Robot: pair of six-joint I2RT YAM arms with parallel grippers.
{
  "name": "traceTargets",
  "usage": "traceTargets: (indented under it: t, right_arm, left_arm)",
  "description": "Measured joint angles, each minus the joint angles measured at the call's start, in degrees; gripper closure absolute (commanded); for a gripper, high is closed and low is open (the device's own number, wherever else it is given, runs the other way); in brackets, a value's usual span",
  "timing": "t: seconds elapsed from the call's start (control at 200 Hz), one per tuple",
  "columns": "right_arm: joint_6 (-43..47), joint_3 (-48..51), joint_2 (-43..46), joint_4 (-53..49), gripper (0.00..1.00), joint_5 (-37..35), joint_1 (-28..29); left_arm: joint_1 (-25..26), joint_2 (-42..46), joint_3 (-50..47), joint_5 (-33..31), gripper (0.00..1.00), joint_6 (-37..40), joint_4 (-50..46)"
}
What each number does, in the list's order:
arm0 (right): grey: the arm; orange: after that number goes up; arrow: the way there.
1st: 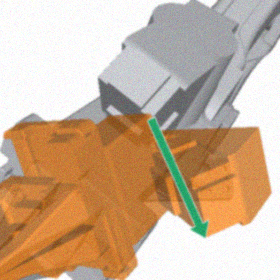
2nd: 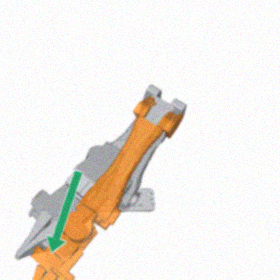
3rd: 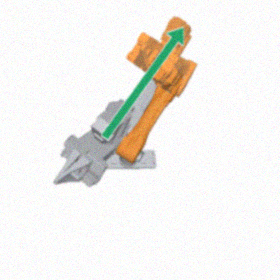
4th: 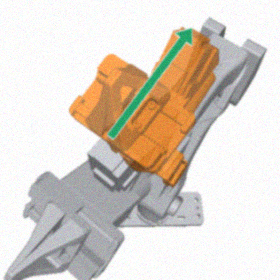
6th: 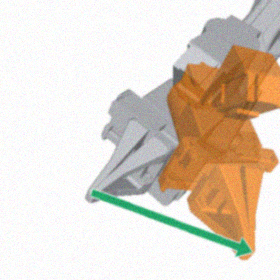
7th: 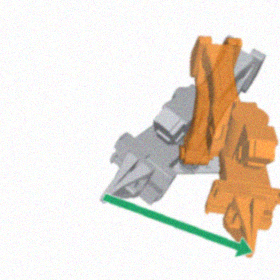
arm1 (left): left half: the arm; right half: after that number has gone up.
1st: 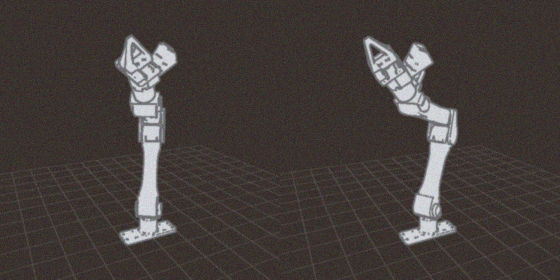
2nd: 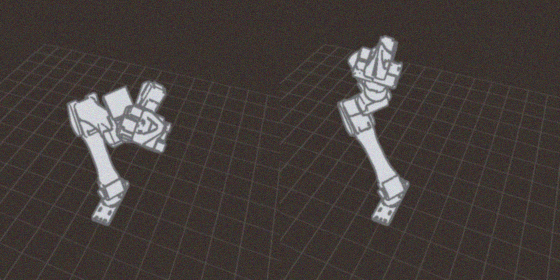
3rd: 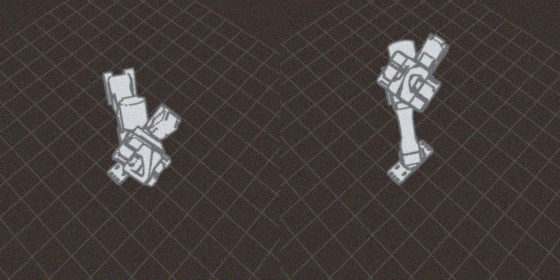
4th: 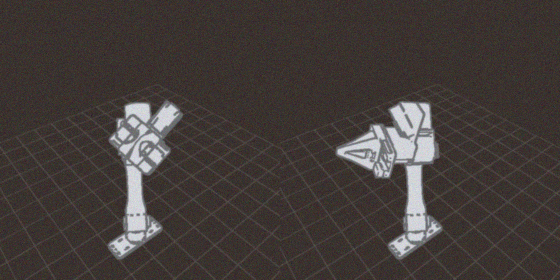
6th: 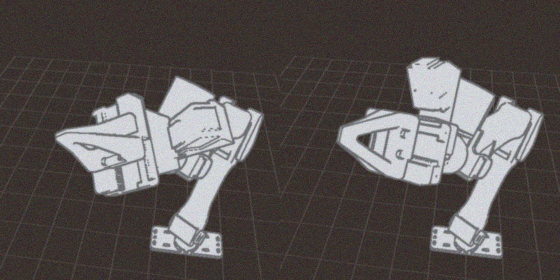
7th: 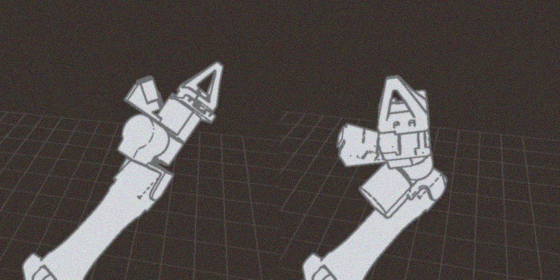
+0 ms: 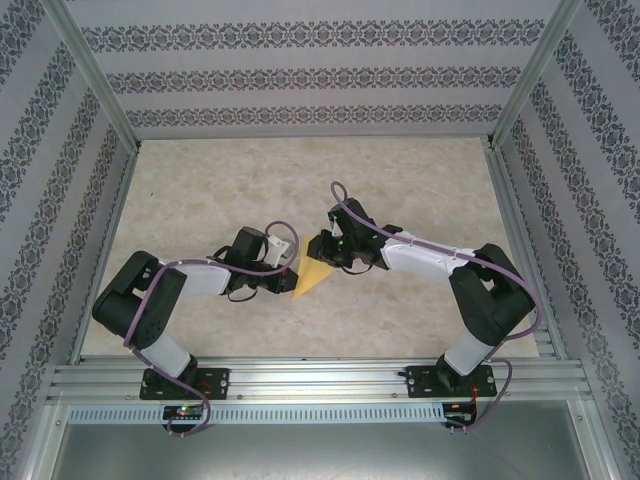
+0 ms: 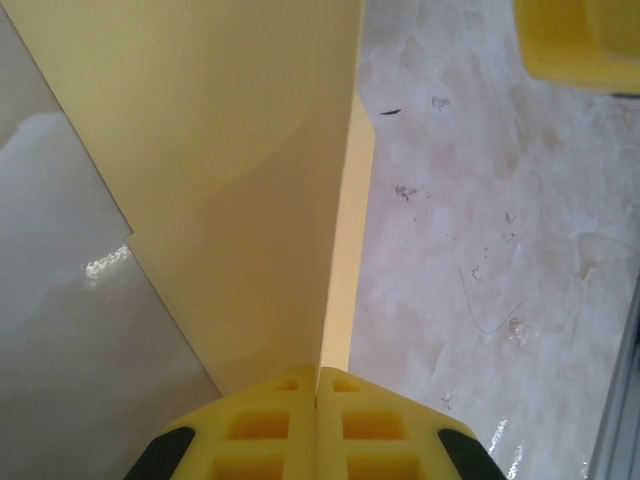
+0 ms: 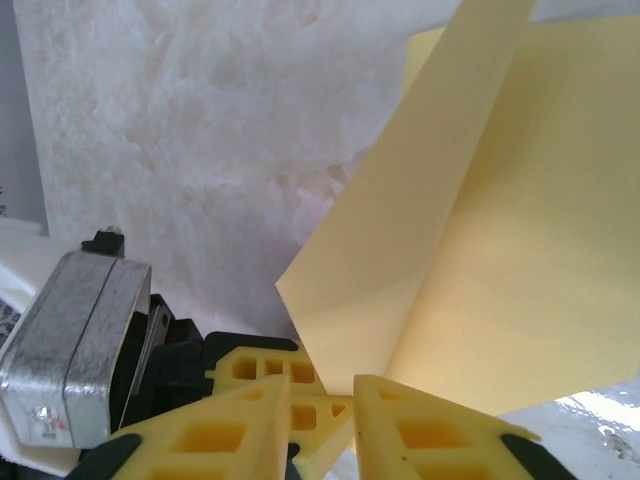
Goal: Fold a paper plane with a square sheet of paper (pick it up from the middle)
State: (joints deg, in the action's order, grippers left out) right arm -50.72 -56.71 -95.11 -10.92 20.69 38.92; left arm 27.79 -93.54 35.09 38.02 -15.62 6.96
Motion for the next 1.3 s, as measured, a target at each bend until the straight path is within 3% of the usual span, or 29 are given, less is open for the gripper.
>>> traceTargets:
  t: [0.814,0.944,1.299]
  right_arm:
    - [-0.3,-5.5,-11.6,3.1,0.83,0.9,0.7]
    - [-0.3,-6.3,-12.7,2.8,0.83,0.9,0.7]
    - [-0.2,-6.7,-12.9,2.1,0.83,0.9,0.3]
  left_arm:
    - [-2.1,-6.4,3.1,6.5,1.0,-3.2,-1.1]
    - [-2.4,-6.6,3.3,6.7,0.87,-3.8,-1.5]
    - [-2.6,-5.9,4.3,6.7,0.79,-4.2,-3.9]
